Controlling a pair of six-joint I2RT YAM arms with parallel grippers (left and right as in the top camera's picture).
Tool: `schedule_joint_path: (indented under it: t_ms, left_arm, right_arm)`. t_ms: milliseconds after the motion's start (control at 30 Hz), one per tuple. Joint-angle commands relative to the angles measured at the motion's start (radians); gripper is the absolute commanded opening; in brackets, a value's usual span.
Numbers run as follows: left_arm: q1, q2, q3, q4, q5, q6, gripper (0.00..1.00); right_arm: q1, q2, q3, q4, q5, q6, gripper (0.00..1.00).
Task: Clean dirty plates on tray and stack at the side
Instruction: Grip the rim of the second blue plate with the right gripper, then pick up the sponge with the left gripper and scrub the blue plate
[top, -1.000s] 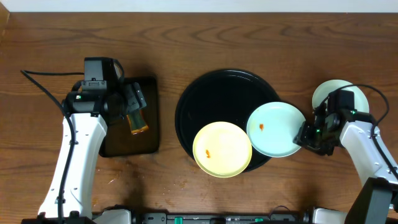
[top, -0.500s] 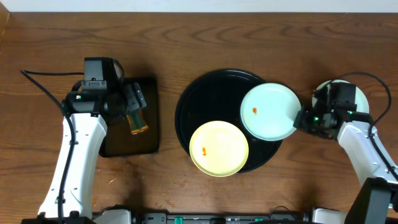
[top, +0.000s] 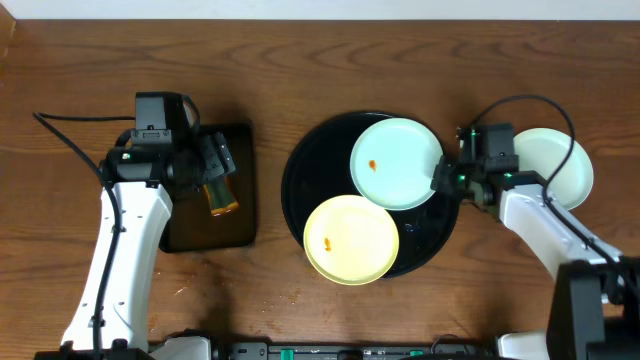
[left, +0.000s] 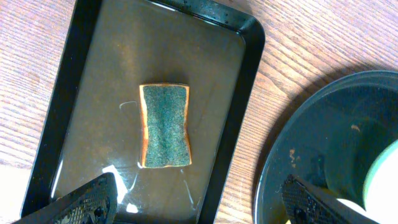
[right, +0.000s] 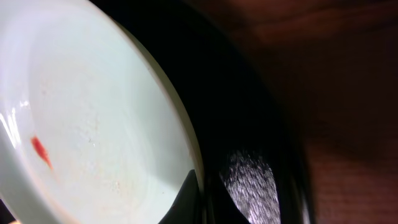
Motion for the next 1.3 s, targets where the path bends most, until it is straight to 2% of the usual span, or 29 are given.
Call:
schedule_joint_path:
  t_ms: [0,433,533,567,633,667,733,833,967,1033,1267]
  left_arm:
    - [0.005,-0.001,0.008,-0.004,0.002,0.006,0.85]
    - [0.004,-0.001,0.008,0.041,0.003,-0.021,0.85]
    - [0.004,-0.001,0.008,0.012,0.091,-0.020,0.85]
    - [0.000,0.004,0.006,0.012,0.112,-0.015,0.81]
    - [-0.013,0.015,0.002,-0.003,0.106,-0.002,0.51]
    - [-0.018,0.024,-0.003,-0.014,0.084,-0.005,0.47]
    - [-0.028,0.046,-0.019,-0.034,0.017,-0.026,0.51]
    - [-0.031,0.103,-0.077,-0.030,-0.161,-0.145,0.59]
    - [-0.031,0.212,-0.132,0.089,-0.178,-0.155,0.59]
    - [-0.031,0.261,-0.132,0.126,-0.179,-0.145,0.58]
    - [-0.031,0.436,-0.132,0.240,-0.179,-0.106,0.41]
  right_arm:
    - [0.009,0.051,0.002,0.004,0.027,0.023,0.01]
    - [0.017,0.100,0.008,0.035,0.024,-0.003,0.01]
    - [0.017,0.100,0.008,0.060,0.024,-0.011,0.01]
    - [0.017,0.100,0.008,0.065,0.024,-0.011,0.01]
    - [0.017,0.100,0.008,0.068,0.024,-0.011,0.01]
    - [0.017,0.100,0.008,0.068,0.024,-0.011,0.01]
    - [0.017,0.100,0.008,0.068,0.024,-0.010,0.01]
    - [0.017,0.100,0.008,0.062,0.024,-0.011,0.01]
    - [0.017,0.100,0.008,0.063,0.024,-0.010,0.01]
    - [0.017,0.100,0.008,0.064,0.024,-0.010,0.01]
    - [0.017,0.100,0.008,0.063,0.023,-0.010,0.01]
